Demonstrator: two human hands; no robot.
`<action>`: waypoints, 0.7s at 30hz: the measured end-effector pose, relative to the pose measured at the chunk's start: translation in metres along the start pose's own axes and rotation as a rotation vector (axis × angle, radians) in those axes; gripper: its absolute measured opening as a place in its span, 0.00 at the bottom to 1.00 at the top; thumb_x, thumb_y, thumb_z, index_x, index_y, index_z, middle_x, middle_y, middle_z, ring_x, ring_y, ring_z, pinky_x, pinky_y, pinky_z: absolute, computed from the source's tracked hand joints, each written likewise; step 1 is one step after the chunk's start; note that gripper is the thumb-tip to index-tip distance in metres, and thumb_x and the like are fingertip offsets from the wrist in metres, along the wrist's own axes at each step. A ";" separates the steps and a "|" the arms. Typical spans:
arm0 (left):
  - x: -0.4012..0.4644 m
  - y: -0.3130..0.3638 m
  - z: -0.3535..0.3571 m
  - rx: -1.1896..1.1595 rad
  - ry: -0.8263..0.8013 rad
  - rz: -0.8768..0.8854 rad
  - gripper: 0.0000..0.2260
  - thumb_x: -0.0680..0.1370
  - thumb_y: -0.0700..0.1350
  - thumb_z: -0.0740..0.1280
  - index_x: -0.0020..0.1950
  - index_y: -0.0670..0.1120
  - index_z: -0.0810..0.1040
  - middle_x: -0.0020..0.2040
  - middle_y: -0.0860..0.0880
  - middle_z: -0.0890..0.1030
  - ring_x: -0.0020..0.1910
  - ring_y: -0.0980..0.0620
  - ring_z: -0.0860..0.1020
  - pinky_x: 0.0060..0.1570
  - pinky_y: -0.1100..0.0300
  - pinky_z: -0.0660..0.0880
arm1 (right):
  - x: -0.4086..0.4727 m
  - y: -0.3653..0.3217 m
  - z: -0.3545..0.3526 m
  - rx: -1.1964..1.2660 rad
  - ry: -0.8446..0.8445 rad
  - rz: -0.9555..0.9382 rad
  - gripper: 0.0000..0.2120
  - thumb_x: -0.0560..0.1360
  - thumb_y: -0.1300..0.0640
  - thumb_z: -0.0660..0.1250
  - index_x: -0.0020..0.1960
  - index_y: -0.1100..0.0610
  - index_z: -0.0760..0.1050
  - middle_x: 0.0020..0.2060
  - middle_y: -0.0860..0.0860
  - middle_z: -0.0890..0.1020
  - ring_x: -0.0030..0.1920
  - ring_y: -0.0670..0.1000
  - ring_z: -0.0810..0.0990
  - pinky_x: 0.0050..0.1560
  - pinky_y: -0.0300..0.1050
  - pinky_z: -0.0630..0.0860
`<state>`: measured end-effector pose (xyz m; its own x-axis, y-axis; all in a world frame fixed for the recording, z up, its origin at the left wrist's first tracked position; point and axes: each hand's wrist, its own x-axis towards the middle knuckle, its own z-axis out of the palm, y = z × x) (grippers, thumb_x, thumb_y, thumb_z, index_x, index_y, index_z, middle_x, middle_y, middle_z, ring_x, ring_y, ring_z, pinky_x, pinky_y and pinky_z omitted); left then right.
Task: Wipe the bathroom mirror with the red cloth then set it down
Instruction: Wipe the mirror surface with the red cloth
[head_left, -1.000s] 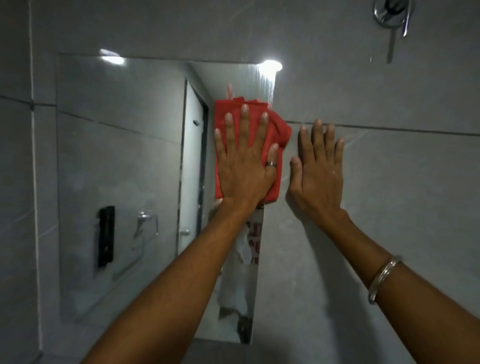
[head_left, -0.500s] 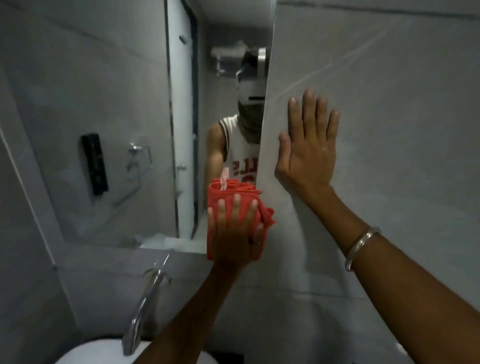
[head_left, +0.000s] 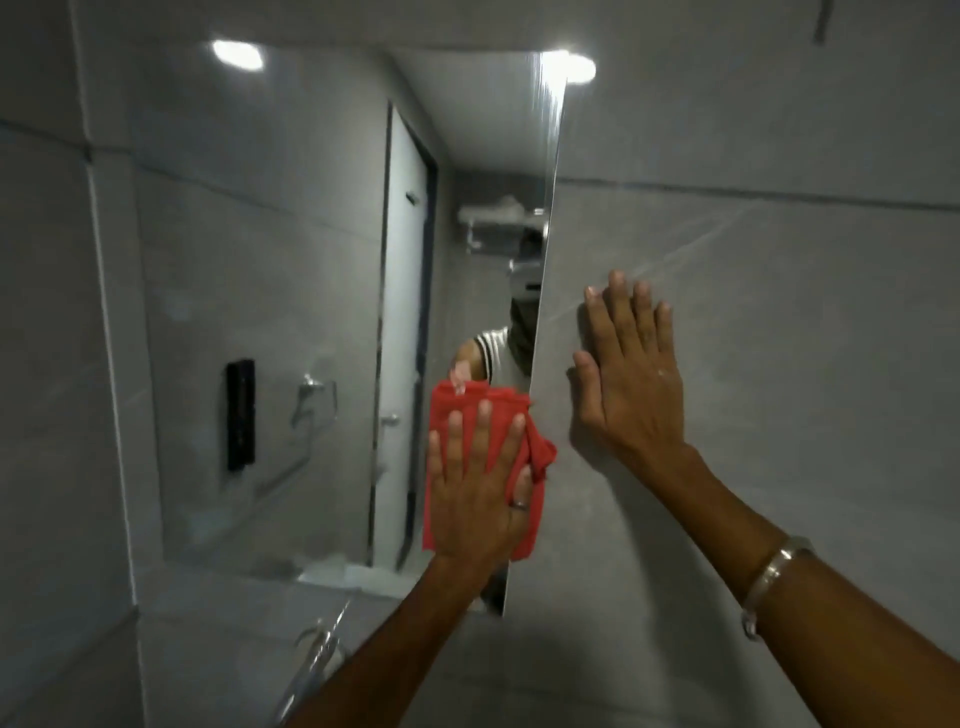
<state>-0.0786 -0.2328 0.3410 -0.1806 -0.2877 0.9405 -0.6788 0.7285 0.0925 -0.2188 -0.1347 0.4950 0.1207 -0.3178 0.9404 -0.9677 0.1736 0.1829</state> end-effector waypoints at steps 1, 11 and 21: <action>0.034 0.004 -0.011 0.004 0.013 0.007 0.29 0.86 0.60 0.48 0.86 0.53 0.48 0.86 0.44 0.47 0.85 0.39 0.45 0.82 0.36 0.44 | 0.011 0.003 -0.007 0.027 0.009 0.004 0.32 0.84 0.47 0.51 0.84 0.56 0.49 0.84 0.58 0.51 0.84 0.58 0.46 0.84 0.59 0.44; 0.330 0.023 -0.113 0.004 0.106 0.136 0.31 0.86 0.61 0.47 0.86 0.51 0.43 0.86 0.44 0.40 0.85 0.41 0.37 0.82 0.37 0.37 | 0.121 0.027 -0.042 0.055 0.053 0.095 0.31 0.84 0.43 0.44 0.84 0.51 0.47 0.84 0.53 0.47 0.84 0.53 0.42 0.84 0.55 0.44; 0.336 -0.044 -0.124 0.179 0.092 0.393 0.33 0.85 0.65 0.46 0.86 0.52 0.47 0.87 0.46 0.43 0.85 0.44 0.39 0.82 0.38 0.43 | 0.181 -0.008 -0.032 0.052 0.078 0.045 0.32 0.83 0.41 0.42 0.85 0.52 0.47 0.84 0.54 0.47 0.84 0.54 0.43 0.84 0.58 0.44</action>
<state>-0.0213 -0.2846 0.6931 -0.3912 0.0520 0.9188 -0.6855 0.6497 -0.3286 -0.1826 -0.1633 0.6726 0.0919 -0.2369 0.9672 -0.9824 0.1370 0.1269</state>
